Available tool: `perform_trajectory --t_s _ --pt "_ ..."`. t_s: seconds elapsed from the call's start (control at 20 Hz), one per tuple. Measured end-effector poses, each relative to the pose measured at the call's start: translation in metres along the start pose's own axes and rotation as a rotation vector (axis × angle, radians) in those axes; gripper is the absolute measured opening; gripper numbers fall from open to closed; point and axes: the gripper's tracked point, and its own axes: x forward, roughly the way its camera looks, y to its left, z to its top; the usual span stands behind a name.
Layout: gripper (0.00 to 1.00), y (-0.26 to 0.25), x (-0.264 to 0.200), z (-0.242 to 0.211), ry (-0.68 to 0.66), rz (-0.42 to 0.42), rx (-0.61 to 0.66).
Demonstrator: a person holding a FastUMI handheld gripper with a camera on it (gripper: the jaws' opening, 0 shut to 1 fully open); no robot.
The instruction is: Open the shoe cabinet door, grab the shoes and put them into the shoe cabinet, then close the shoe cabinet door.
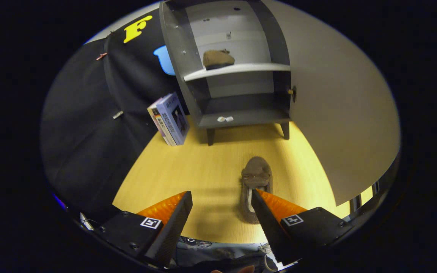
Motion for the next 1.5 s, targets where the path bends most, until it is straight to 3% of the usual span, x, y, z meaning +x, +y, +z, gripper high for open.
perform_trajectory --t_s 0.35,0.65,0.9,1.25,1.5 --pt "0.99 -0.025 0.105 -0.037 0.044 -0.060 0.078" --pt "0.99 -0.049 0.176 -0.038 -0.018 -0.134 0.100" --pt "0.10 -0.079 0.197 -0.020 -0.096 -0.231 0.125" --pt "0.10 -0.059 0.157 0.039 -0.226 -0.172 0.067" --pt "0.10 -0.048 0.079 0.116 -0.389 -0.141 0.069"
